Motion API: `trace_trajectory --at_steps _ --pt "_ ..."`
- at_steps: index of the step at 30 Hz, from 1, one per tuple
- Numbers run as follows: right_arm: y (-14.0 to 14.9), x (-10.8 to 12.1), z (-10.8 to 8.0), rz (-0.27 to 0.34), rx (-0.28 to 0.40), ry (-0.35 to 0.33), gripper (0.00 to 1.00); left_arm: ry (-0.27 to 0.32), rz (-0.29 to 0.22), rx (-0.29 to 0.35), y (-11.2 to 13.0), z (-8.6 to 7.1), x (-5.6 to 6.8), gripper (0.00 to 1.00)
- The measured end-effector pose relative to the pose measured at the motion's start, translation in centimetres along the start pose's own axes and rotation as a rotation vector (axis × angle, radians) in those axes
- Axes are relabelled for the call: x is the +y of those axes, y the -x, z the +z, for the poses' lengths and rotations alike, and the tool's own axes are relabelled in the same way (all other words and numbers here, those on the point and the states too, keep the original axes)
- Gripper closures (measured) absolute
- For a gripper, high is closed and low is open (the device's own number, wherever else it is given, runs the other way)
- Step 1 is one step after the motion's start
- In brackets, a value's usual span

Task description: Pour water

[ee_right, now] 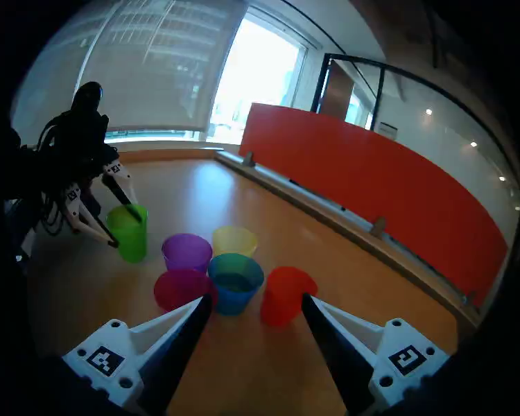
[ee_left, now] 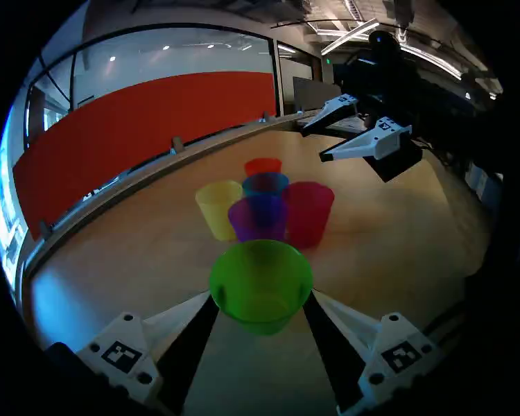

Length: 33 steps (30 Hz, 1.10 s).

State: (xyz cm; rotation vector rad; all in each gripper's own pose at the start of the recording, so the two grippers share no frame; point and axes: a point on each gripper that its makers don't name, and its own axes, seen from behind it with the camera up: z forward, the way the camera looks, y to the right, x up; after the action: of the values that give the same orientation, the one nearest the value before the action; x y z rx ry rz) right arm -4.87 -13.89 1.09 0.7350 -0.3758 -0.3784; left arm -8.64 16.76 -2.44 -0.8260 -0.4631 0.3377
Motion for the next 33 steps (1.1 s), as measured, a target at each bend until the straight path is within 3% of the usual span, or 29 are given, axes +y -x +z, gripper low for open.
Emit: trace_trajectory --at_steps 12,33 --pt "-0.3 -0.6 1.5 0.009 -0.031 -0.044 0.00 -0.031 -0.029 0.049 -1.4 -1.4 0.1 0.17" --pt "-0.5 -0.9 5.3 0.024 -0.099 -0.106 0.00 -0.039 -0.028 0.096 -3.2 -2.8 0.4 0.17"
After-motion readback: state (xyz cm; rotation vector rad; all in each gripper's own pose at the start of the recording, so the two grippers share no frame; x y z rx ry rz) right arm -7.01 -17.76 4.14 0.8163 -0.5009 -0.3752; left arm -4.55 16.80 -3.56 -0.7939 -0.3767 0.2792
